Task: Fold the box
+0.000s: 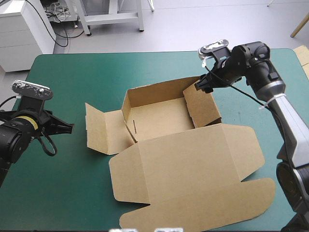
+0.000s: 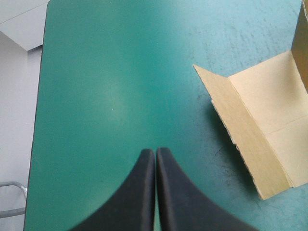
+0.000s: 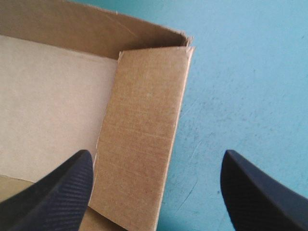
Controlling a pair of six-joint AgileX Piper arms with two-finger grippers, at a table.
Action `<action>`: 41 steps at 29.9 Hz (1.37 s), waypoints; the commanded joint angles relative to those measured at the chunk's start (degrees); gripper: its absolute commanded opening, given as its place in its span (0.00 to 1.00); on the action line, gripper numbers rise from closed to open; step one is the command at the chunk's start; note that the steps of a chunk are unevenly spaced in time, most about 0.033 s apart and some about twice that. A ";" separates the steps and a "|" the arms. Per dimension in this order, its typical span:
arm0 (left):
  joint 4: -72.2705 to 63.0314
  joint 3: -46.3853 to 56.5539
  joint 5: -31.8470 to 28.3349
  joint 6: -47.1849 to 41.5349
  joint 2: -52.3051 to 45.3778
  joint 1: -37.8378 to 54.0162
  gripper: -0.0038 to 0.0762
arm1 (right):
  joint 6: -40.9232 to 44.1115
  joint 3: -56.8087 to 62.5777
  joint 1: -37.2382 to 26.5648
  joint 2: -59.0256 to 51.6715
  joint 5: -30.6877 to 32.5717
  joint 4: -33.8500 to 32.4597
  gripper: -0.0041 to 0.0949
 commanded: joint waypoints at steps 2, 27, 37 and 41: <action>0.95 -1.23 -3.07 -0.79 -0.87 0.19 0.04 | -0.15 -3.90 -0.02 -6.30 -1.27 -0.42 0.73; -1.82 -0.55 -2.72 -0.79 -0.75 0.19 0.04 | 0.32 3.31 -0.02 5.19 -2.02 -0.04 0.72; -1.82 -0.55 -2.62 -0.79 -0.75 0.19 0.04 | -0.82 3.31 -0.02 9.19 -3.36 -0.04 0.72; -1.82 -0.55 -2.62 -0.79 -0.75 0.19 0.04 | -0.82 3.31 -0.02 10.65 -3.91 -0.04 0.72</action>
